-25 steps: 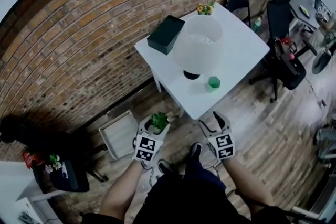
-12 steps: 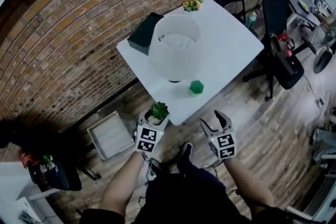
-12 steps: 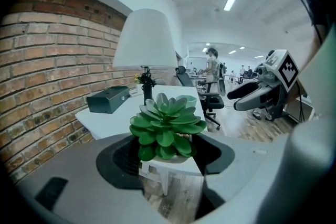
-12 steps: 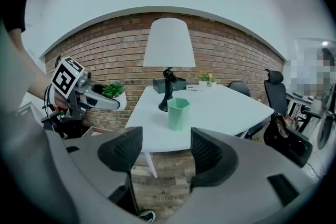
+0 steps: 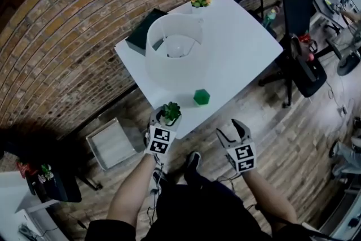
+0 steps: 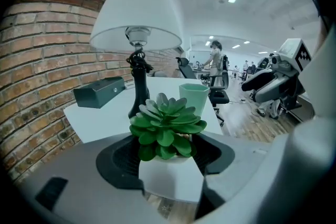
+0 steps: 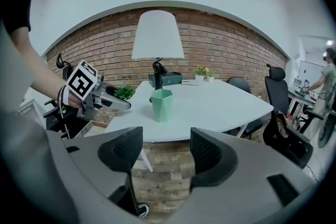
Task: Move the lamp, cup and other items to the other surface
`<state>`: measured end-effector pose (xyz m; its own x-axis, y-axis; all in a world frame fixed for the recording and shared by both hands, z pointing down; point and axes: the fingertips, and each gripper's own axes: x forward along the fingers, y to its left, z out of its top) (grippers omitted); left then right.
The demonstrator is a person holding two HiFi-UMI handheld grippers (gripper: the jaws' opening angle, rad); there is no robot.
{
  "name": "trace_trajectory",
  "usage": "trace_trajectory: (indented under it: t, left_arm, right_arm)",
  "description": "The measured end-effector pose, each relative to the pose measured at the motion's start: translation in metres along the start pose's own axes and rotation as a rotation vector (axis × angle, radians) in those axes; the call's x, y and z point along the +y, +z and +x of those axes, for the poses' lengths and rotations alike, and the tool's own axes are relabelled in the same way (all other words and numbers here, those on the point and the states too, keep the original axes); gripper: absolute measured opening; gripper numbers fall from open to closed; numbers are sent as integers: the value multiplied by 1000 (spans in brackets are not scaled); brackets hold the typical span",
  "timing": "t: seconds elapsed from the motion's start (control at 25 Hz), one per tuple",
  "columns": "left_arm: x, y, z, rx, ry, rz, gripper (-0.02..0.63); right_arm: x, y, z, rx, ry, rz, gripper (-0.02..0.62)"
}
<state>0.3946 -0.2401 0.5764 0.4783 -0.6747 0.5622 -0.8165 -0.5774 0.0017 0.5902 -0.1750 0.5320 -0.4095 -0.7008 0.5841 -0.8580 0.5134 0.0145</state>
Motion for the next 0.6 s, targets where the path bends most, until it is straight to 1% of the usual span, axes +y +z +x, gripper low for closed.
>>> trace_trajectory:
  t: [0.12, 0.32, 0.48, 0.6]
  left_arm:
    - [0, -7, 11, 26, 3, 6, 268]
    - [-2, -16, 18, 41, -1, -14, 268]
    - [-2, -18, 21, 52, -9, -13, 268]
    - [-3, -22, 23, 82, -16, -8, 279]
  right_arm:
    - [-9, -1, 5, 4, 5, -3, 285]
    - [-18, 1, 12, -3, 17, -7, 282]
    - [-15, 2, 17, -1, 25, -9, 282]
    - [-9, 3, 18, -1, 29, -10, 282]
